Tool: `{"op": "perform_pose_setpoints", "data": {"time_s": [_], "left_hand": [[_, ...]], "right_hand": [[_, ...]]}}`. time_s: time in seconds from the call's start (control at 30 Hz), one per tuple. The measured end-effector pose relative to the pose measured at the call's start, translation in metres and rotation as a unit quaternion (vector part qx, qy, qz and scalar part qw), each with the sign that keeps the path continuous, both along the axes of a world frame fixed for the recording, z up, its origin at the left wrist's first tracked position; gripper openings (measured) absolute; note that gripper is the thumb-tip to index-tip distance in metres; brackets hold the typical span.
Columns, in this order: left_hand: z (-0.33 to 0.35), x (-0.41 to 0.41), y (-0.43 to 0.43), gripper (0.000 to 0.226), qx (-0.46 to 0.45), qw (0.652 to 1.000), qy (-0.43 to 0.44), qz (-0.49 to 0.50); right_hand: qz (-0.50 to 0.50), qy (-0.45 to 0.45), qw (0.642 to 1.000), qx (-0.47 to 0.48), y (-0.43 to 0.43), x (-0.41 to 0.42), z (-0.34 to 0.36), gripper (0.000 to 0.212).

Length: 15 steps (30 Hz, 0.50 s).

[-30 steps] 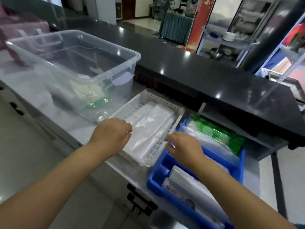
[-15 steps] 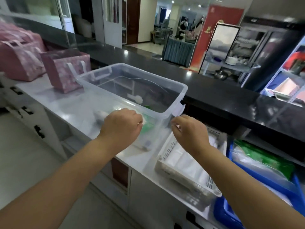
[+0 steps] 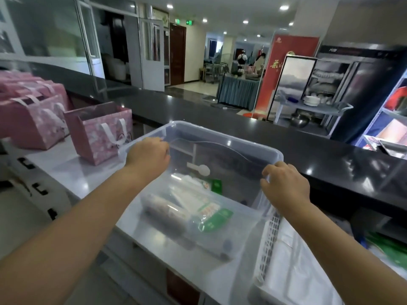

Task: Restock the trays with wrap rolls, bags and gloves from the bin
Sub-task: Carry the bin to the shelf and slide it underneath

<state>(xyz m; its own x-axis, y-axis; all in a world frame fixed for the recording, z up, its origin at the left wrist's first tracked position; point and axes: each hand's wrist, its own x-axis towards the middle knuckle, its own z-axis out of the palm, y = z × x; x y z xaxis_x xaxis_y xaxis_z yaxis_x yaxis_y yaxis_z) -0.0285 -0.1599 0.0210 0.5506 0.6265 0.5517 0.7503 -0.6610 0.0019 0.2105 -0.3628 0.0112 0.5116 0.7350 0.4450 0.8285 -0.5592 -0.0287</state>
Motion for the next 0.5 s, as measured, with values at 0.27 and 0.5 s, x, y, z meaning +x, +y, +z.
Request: {"op": "perform_pose_setpoints", "data": {"time_s": [0.27,0.5], "left_hand": [[0.002,-0.001,0.102,0.036,-0.072,0.989,0.117,0.060],[-0.010,0.004,0.166,0.028,-0.137,0.978,0.153,0.023]], "right_hand": [[-0.101,0.039,0.994,-0.014,0.021,0.004,-0.001,0.029],[-0.215,0.100,0.971,-0.025,0.029,-0.026,0.002,0.022]]}}
